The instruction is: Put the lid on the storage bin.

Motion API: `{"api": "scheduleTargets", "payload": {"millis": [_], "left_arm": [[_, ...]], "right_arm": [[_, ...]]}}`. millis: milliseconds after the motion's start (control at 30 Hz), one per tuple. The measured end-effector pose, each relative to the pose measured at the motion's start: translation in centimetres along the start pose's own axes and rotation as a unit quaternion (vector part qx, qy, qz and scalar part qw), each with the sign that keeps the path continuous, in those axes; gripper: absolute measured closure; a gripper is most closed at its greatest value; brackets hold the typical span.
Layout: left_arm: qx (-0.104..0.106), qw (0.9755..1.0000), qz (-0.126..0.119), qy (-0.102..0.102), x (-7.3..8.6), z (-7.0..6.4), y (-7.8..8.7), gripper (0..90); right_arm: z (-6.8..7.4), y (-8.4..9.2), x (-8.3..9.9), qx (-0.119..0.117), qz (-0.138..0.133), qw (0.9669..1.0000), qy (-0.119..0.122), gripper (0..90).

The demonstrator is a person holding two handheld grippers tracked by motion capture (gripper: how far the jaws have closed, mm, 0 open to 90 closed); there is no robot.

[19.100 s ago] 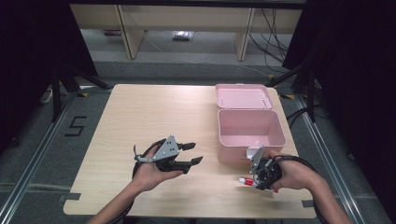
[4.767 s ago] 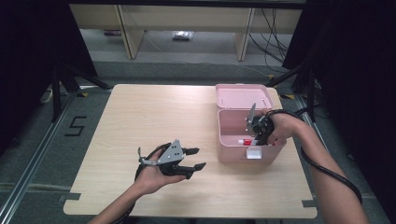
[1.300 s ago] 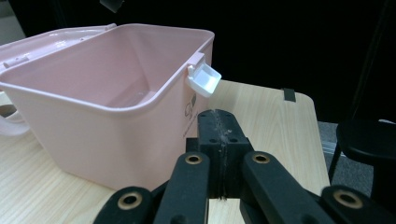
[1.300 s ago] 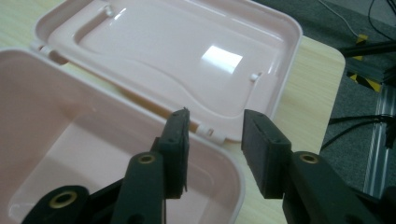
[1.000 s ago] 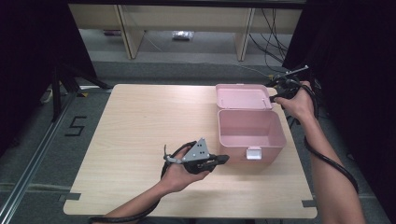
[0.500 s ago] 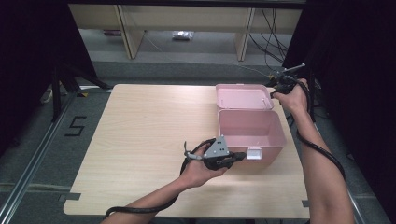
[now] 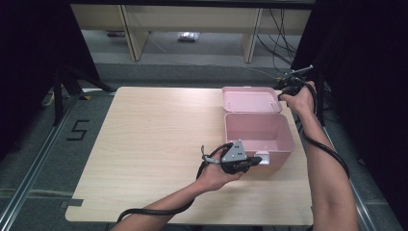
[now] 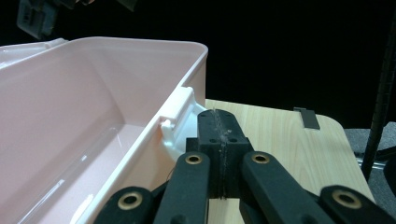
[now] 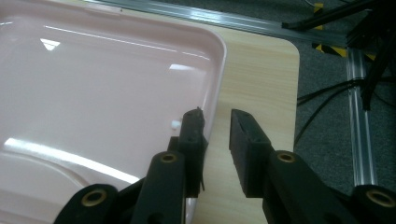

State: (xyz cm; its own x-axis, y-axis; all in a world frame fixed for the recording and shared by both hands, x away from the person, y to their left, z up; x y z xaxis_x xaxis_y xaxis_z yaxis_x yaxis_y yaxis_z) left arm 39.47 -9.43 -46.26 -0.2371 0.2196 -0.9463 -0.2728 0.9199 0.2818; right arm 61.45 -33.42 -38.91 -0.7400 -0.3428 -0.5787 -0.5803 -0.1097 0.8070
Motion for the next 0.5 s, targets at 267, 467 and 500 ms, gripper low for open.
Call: {"api": "scheduleTargets", "payload": {"millis": [267, 467, 500], "left_arm": [[-0.007, 1.0000, 0.003, 0.000, 0.0, 0.2, -0.9, 89.7], [-0.008, 0.9999, 0.007, 0.006, 0.2, 0.1, -1.1, 89.8], [-0.011, 0.9999, 0.007, 0.005, 0.2, 0.1, -1.1, 89.8]], "right_arm": [[0.0, -0.9, -0.7, -0.001, 0.001, 1.0000, -0.002, 75.6], [0.2, -1.6, -1.0, -0.006, 0.006, 0.9996, -0.026, 75.3], [0.0, -1.8, -1.0, 0.000, 0.007, 0.9999, -0.010, 75.3]]}}
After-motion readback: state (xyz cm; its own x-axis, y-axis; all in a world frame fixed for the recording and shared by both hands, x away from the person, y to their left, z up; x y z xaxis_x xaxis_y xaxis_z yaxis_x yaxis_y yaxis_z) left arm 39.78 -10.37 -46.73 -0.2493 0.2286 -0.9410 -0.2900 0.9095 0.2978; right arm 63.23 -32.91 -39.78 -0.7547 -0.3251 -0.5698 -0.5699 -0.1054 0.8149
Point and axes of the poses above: each handheld gripper's, and its own axes: y roughly backward along the jaws, x roughly out of its underside, z roughly to its left, the point moved 2 cm from there along -y, roughly forward along the jaws, and after that the axes turned 10 degrees about y, right-handed, at the moved point
